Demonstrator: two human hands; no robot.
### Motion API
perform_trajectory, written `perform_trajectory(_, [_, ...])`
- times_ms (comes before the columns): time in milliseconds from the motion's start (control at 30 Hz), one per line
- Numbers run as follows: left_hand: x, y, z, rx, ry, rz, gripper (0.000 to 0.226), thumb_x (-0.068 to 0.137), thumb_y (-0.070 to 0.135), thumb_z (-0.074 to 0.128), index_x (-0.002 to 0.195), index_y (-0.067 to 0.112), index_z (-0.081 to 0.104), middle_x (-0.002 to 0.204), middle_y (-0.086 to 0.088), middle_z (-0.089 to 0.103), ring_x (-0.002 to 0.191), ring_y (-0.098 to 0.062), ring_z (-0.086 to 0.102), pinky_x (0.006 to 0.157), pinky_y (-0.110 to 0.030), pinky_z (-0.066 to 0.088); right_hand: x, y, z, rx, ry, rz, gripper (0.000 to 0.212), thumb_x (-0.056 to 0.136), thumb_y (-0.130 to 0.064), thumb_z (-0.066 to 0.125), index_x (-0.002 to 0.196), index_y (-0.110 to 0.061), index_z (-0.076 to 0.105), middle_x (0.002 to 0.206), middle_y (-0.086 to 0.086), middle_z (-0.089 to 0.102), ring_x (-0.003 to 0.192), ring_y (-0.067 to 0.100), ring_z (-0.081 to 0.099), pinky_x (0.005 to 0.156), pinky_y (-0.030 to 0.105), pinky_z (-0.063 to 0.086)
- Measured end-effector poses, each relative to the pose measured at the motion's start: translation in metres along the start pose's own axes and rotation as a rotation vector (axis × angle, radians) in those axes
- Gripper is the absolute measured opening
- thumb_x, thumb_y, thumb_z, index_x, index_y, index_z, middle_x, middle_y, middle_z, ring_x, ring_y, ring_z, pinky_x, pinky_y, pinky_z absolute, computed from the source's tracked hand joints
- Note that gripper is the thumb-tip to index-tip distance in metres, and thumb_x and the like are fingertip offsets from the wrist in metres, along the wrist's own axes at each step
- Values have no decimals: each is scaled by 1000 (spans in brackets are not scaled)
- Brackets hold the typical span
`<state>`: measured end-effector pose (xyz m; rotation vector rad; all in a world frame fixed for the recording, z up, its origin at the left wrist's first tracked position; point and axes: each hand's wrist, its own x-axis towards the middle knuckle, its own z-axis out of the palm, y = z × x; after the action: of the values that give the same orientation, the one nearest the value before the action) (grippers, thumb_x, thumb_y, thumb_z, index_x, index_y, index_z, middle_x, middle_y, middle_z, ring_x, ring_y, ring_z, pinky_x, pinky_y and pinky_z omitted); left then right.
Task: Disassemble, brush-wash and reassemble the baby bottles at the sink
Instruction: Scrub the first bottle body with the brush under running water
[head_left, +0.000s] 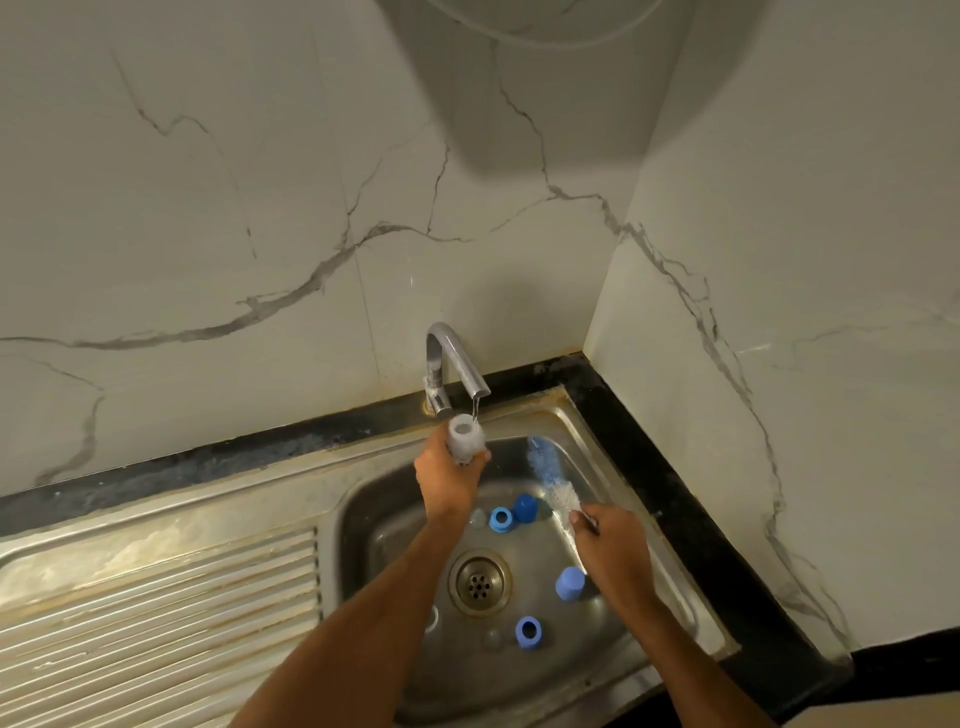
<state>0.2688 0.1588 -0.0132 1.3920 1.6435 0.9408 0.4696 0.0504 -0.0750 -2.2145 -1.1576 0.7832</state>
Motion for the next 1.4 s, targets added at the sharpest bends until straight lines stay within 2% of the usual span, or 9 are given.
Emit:
perform_trajectory(100, [-1,-6,3,13,-21,16,61,75,17,87,130,20,59,128,0,65,123,-18,59,103,-32,44,-6,-7,-2,38,-1,62,46,90,-40,66,112,0,63,102,17,68,85,21,63,77,28,49])
perform_trajectory(300, [-2,-8,1,-32,41,-22,60,78,15,85,131,18,58,130,-1,64,125,-19,58,104,-33,43,-13,-16,-7,-13,-24,21,44,91,-32,68,120,0,60,114,17,65,102,29,63,94,39,51])
perform_trajectory(633, [-4,-13,6,-55,36,-10,59,75,16,87,128,20,61,124,3,66,113,-8,58,101,-27,46,-24,-39,-27,-26,17,-111,27,95,-31,55,75,-15,67,67,-1,65,66,19,62,68,40,55])
perform_trajectory(700, [-3,-12,7,-35,13,10,60,74,17,88,129,20,61,125,3,66,113,-8,58,98,-27,46,-21,-29,-21,-58,-44,-73,19,94,-29,61,89,-11,67,84,5,69,79,21,64,79,40,55])
perform_trajectory(800, [-4,-13,8,-65,15,1,59,74,23,88,126,20,62,122,3,68,113,-12,62,99,-31,51,-14,-14,-8,17,-36,23,42,93,-27,67,122,2,57,115,18,63,103,29,61,96,40,49])
perform_trajectory(900, [-6,-17,12,-68,-33,5,58,75,25,88,126,20,61,121,5,66,112,-10,61,97,-30,52,-22,-30,-17,-9,-20,-61,23,99,-31,57,99,-10,66,86,3,64,79,19,60,78,34,51])
perform_trajectory(967, [-8,-17,13,-74,-74,-6,56,77,27,86,126,21,60,121,3,66,111,-11,61,94,-28,52,-23,-38,-23,-23,5,-146,29,96,-34,54,78,-14,66,68,0,64,65,16,60,66,36,53])
perform_trajectory(1133, [-9,-25,11,-8,-79,-31,71,77,27,86,139,20,52,132,0,55,120,-18,56,103,-38,50,-27,-40,-28,-121,-58,-229,31,96,-34,53,70,-20,63,62,-2,60,58,9,53,54,22,41])
perform_trajectory(1400, [-18,-48,-23,-15,69,-191,67,69,31,92,124,22,54,116,2,62,105,-16,62,90,-33,56,-27,-37,14,-211,-143,-284,31,94,-33,57,66,-19,57,58,0,58,53,11,58,57,37,56])
